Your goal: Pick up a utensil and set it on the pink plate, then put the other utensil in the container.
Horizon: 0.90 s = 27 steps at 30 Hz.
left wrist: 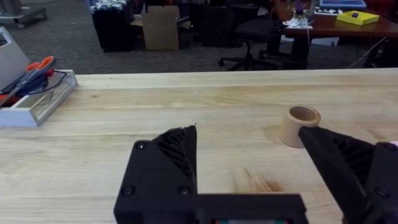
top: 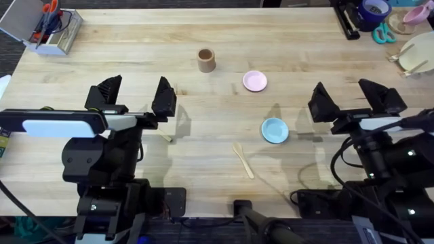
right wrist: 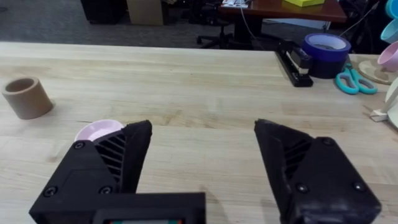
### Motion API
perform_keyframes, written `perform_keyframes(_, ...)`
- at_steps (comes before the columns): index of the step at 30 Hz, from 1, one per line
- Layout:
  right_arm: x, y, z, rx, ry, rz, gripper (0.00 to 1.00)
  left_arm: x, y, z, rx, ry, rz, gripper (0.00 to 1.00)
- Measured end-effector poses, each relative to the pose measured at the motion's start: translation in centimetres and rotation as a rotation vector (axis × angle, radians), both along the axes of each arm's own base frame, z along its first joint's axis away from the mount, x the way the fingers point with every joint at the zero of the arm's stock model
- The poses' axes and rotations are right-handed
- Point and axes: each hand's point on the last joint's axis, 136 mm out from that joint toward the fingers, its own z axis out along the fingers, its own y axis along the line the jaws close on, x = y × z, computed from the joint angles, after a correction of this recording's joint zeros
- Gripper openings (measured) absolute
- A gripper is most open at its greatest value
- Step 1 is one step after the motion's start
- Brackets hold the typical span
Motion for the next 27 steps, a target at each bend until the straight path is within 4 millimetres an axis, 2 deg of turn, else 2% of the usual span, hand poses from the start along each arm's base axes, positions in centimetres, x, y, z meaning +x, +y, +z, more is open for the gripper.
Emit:
perform_keyframes(20,0.0,-0.1,-0.2,-0.047,0.007,0.001,0.996,0.0,0.0,-0.1,0.000,0.003,0.000,0.993)
perform_keyframes(23,-0.1,-0.1,-0.1,-0.044,0.015,-0.001,0.996,-0.1,0.1,-1.5,-0.012,0.069,0.006,0.992)
perform_keyframes(27,-0.4,-0.4,-0.3,0.002,0.079,-0.023,0.996,-1.1,0.6,-2.1,-0.085,0.176,0.046,0.993)
